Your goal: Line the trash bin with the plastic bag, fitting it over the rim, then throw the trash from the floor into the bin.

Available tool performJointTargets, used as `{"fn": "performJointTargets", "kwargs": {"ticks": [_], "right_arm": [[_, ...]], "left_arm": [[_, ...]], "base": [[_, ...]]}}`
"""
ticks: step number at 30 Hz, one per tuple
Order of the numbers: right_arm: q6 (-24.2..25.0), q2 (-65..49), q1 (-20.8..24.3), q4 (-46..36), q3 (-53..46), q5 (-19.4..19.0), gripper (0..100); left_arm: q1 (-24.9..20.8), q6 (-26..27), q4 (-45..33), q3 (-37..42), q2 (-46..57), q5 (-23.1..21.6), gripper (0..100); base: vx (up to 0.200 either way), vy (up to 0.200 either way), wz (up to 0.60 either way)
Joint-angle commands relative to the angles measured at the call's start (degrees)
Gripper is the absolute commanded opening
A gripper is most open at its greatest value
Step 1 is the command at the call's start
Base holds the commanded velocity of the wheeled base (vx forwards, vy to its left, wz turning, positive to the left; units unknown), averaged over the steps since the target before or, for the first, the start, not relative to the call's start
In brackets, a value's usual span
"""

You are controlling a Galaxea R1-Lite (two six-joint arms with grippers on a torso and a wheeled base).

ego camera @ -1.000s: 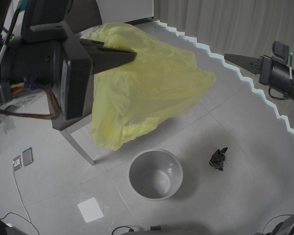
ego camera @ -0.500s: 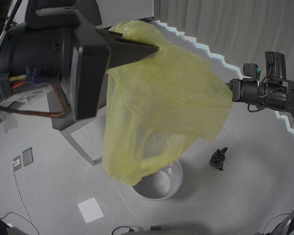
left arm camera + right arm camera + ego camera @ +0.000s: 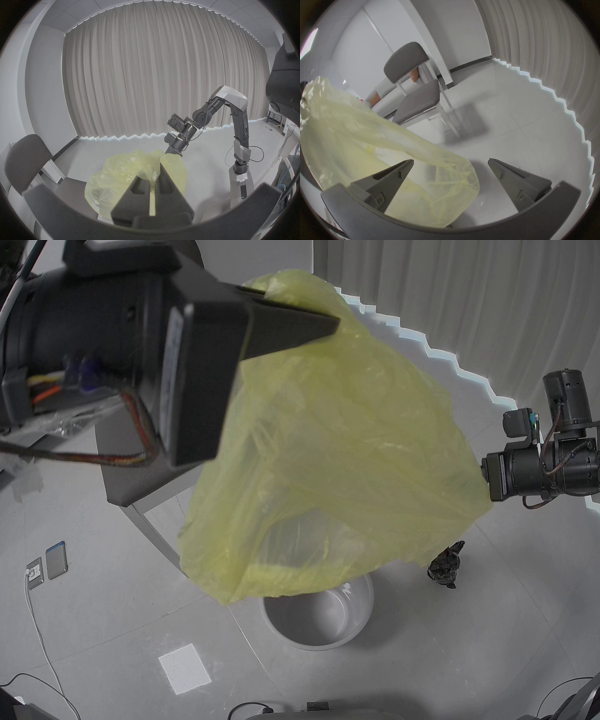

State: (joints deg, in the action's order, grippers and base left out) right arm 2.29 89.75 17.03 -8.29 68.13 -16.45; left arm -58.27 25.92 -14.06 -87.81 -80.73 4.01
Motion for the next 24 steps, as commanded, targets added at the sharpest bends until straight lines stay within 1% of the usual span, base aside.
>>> {"fn": "performJointTargets", "kwargs": {"ticks": [1, 7, 8, 9, 11, 13, 14, 15, 20, 24], "right_arm": [[-1.50, -0.10, -0.77, -0.24, -2.30, 0.01, 100], [-1.94, -0.19, -0.95, 0.03, -5.29, -0.08, 100], [-2.12, -0.19, -0.95, 0.38, -6.35, -0.61, 100], [-2.12, -0.19, -0.86, 0.38, -6.70, -1.57, 100], [-2.03, -0.54, -0.86, 0.47, -7.31, -5.09, 100], [-2.20, -0.89, -0.86, 0.47, -7.66, -7.46, 100], [-2.29, -0.89, -0.77, 0.47, -7.75, -7.64, 100], [-2.38, -0.89, -0.77, 0.56, -7.75, -7.55, 0], [-2.12, -2.65, -0.95, 0.73, -8.10, -7.37, 0], [-3.08, -5.28, -1.39, 0.47, -9.77, -7.29, 0]], "left_arm": [[-0.09, 0.01, 0.08, -0.26, 0.13, 0.03, 0], [-0.09, 0.01, 0.17, -1.22, 0.22, 0.03, 0], [-0.09, 0.01, 0.08, -1.93, -0.05, 0.03, 0], [-0.09, 0.01, 0.17, -2.28, -0.13, 0.03, 0], [-0.09, 0.01, 0.08, -2.81, -0.31, 0.03, 0], [-0.09, 0.01, 0.08, -3.07, -0.48, 0.03, 0], [-0.09, 0.01, 0.08, -2.98, -0.40, 0.03, 0], [-0.09, 0.01, 0.08, -2.98, -0.40, 0.03, 0], [-0.09, 0.01, -0.01, -2.98, -0.22, 0.03, 0], [0.18, 0.01, -0.09, -2.45, -0.22, 0.12, 0]], "base": [[0.000, 0.000, 0.00], [0.000, 0.000, 0.00], [0.000, 0.000, 0.00], [0.000, 0.000, 0.00], [0.000, 0.000, 0.00], [0.000, 0.000, 0.00], [0.000, 0.000, 0.00], [0.000, 0.000, 0.00], [0.000, 0.000, 0.00], [0.000, 0.000, 0.00]]}}
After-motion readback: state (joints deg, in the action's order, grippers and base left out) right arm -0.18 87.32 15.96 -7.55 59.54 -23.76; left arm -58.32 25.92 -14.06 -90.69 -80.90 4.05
